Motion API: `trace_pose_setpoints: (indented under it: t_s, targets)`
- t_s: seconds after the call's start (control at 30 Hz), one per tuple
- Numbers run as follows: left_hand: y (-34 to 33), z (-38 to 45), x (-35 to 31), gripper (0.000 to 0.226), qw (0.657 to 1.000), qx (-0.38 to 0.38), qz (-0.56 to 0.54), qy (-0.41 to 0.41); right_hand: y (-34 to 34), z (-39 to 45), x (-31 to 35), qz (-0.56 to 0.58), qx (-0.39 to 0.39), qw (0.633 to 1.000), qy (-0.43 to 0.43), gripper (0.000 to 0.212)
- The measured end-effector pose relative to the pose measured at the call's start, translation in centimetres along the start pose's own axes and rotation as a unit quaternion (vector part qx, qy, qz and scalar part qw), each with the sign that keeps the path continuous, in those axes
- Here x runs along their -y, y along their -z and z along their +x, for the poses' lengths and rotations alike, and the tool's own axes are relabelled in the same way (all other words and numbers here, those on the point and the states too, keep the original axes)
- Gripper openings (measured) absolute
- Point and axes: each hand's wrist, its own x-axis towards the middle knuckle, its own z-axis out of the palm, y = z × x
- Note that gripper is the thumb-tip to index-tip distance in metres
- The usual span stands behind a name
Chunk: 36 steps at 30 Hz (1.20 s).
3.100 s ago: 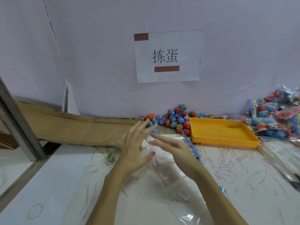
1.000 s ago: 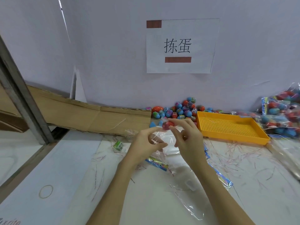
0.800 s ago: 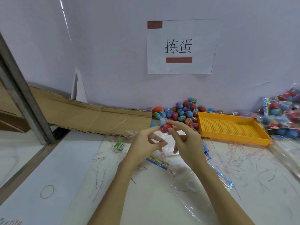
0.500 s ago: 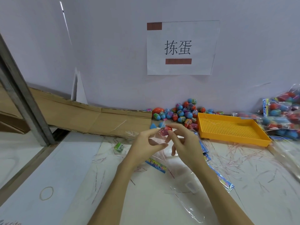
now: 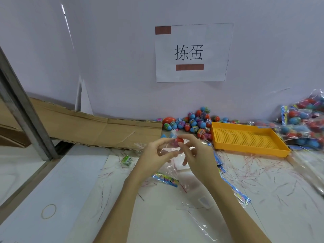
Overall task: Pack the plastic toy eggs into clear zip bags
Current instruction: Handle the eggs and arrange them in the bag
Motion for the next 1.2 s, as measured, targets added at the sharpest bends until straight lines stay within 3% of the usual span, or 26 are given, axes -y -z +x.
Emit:
trace_pose_setpoints:
  t_s: [0.33,0.57,0.77,1.03,1.2]
  targets:
    - [-0.1,0.0,-0.1,0.033,0.999,0.002,0.042,-0.011,0.4,0.0,0.8,0.135,0.071,0.988,-0.031,0.024]
    - [-0.1,-0.1,0.2,0.030,0.997,-0.010,0.069,-0.012,0.4,0.0,0.9,0.137,0.069,0.988,-0.026,0.029]
    - [-0.2,-0.1,0.1,0.031,0.997,-0.006,0.076,-0.006,0.1,0.1,0.6,0.109,0.068,0.992,-0.020,0.013]
    - [-0.2,-0.3,-0.1,0.035,0.987,0.021,0.157,-0.007,-0.7,-0.3,0.4,0.047,0.149,0.988,-0.018,0.015]
    - [-0.6,-0.4,-0.2,0.036,0.974,0.005,0.216,-0.062,-0.8,-0.3,0.3,0.042,0.186,0.981,-0.041,0.018]
